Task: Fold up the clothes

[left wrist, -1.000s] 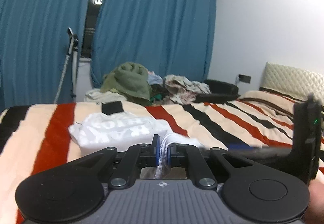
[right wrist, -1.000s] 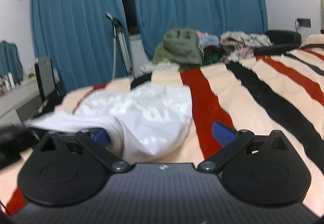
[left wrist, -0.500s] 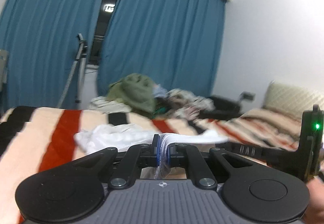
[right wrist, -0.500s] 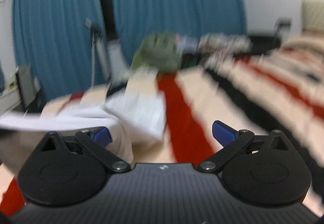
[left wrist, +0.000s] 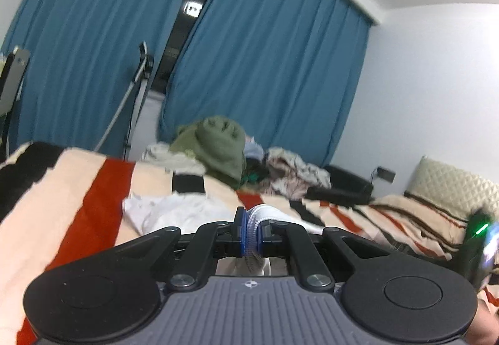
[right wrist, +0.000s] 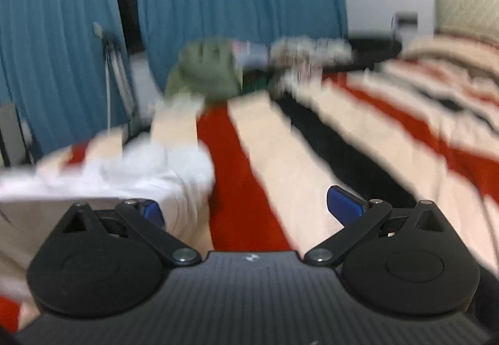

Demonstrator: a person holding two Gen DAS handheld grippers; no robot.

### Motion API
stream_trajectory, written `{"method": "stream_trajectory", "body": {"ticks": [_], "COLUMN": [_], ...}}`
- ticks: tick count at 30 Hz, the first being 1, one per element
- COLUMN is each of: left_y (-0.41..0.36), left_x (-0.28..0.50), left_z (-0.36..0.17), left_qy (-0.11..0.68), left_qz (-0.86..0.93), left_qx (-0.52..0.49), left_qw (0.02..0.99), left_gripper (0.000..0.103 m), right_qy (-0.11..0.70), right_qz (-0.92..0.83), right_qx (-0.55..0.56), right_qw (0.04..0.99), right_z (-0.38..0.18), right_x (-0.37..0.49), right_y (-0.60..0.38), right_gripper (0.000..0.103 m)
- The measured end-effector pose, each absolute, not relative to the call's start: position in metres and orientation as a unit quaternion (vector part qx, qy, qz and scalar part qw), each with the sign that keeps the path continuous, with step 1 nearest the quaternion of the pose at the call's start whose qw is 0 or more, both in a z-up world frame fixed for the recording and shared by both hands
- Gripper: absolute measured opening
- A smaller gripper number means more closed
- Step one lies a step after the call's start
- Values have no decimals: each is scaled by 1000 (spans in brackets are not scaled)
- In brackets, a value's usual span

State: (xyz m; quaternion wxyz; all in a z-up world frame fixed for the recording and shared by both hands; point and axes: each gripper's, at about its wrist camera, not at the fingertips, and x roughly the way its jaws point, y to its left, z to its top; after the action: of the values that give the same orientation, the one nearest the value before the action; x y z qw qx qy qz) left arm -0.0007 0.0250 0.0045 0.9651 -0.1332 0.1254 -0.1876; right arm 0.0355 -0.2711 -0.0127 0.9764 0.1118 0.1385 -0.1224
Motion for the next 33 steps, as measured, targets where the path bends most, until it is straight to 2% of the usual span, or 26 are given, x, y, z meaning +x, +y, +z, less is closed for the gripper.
{"method": "stream_trajectory", "body": {"ticks": [4, 6, 9, 12, 17, 19, 21, 24, 28, 33], "left_y": [26, 21, 6, -11, -14, -6, 4, 13, 13, 21], "left_x": [14, 19, 19, 20, 13, 10, 2, -17, -25, -3], "left_z": [-9, -17, -34, -52, -64, -62, -59, -47, -37, -45], "left_qy": [181, 209, 247, 284, 305, 299, 291, 274, 253, 277], "left_qz": [-215, -226, -224, -206, -154, -132, -106, -66, -33, 6], "left_qx": [-156, -147, -103, -54, -23, -40, -54, -69, -58, -86], "left_qw": [947, 940, 937, 935, 939, 944, 949, 957, 965, 957], "left_gripper": [12, 15, 25, 27, 47, 57, 60, 74, 74, 75], "right_qy": [34, 27, 16, 5, -4, -6, -8, -10, -13, 6], "right_qz": [-120, -121, -121, -123, -141, -158, -174, -197, -203, -198], "right_qx": [57, 45, 28, 20, 22, 26, 29, 34, 31, -3], "right_qw": [991, 991, 992, 992, 990, 987, 984, 980, 979, 980], "right_z": [13, 14, 15, 16, 19, 19, 19, 18, 13, 0], "right_x": [11, 9, 7, 7, -1, -3, -5, -7, -9, -8], "right_y": [-259, -258, -257, -261, -263, -266, -270, -275, -275, -266], "right_gripper": [103, 103, 103, 103, 103, 103, 103, 103, 103, 103]}}
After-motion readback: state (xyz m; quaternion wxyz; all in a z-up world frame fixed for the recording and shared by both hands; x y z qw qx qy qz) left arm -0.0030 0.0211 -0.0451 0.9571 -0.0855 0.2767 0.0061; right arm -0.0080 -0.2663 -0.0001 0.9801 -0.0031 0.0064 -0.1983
